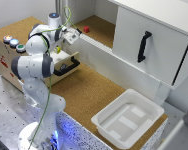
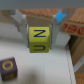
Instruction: Place the yellow block on top of the drawer
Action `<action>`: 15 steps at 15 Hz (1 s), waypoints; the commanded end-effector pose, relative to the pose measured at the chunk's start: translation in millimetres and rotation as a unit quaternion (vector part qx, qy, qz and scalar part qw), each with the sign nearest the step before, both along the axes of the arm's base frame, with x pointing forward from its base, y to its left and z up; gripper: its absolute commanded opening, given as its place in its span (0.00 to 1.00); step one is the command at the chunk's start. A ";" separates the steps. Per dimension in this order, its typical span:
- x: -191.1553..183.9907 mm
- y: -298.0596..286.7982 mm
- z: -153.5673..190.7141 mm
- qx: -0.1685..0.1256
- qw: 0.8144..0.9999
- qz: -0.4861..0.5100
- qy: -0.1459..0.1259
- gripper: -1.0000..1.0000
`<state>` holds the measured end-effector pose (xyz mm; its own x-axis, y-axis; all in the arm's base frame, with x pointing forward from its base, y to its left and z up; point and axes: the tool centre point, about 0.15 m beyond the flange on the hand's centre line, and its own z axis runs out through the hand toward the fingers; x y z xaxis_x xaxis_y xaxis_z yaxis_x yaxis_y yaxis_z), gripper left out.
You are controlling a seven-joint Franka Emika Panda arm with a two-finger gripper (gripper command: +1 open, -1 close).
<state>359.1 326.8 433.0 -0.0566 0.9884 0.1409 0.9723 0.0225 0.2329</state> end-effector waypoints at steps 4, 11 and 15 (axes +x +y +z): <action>-17.0 102.6 36.7 -0.087 0.992 -0.079 0.046 0.00; -6.3 145.3 22.2 -0.084 0.988 -0.115 0.064 0.00; -13.5 142.9 41.8 -0.068 0.989 -0.123 0.044 1.00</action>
<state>336.8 442.6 448.7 0.1411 0.9797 0.1423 0.9746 -0.1628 0.1539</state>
